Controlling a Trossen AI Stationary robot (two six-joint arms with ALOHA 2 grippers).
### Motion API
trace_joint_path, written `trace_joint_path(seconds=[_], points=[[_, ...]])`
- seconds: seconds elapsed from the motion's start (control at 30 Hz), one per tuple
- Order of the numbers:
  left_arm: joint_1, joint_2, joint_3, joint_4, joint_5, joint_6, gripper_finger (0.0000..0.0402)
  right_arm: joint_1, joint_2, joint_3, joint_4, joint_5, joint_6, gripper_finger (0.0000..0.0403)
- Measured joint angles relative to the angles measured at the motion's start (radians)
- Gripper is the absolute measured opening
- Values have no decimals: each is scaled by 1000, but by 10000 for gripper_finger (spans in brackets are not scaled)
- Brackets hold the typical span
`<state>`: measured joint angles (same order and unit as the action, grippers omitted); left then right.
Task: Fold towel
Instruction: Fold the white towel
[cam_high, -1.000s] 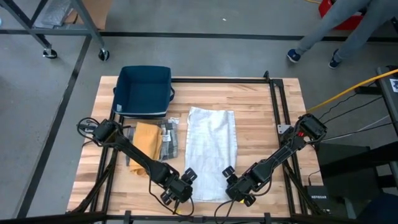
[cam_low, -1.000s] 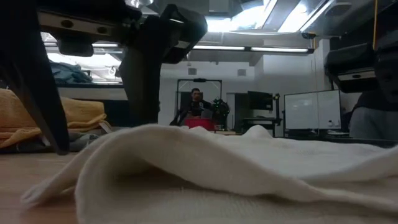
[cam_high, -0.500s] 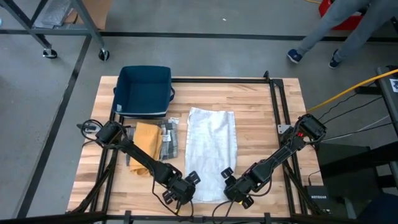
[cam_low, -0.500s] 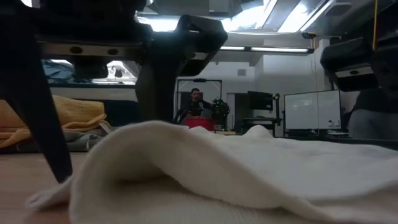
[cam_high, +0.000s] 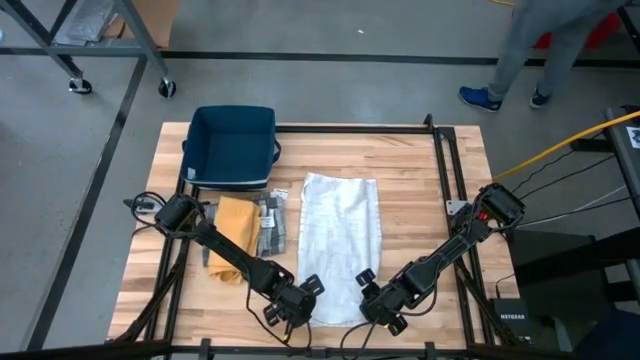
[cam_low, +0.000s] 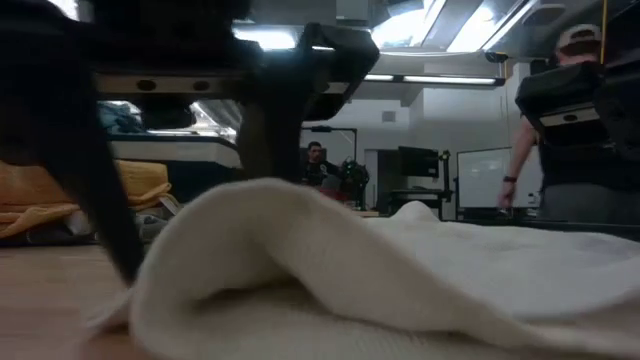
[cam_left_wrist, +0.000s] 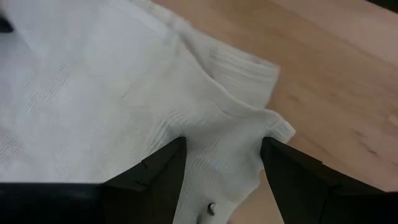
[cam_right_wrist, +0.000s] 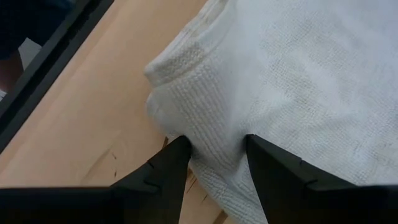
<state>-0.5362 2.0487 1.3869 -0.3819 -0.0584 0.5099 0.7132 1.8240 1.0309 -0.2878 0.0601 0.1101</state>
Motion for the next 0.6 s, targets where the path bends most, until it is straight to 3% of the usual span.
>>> trace_joint_path(seconds=[0.3, 0.47, 0.6], points=[[42, 0, 0, 6, -7, -62, 191, 0, 0, 0, 1, 0, 1, 170], [47, 0, 0, 5, -9, -67, 136, 0, 0, 0, 1, 0, 1, 160], [44, 1, 0, 3, -10, -87, 83, 0, 0, 0, 1, 0, 27, 115]])
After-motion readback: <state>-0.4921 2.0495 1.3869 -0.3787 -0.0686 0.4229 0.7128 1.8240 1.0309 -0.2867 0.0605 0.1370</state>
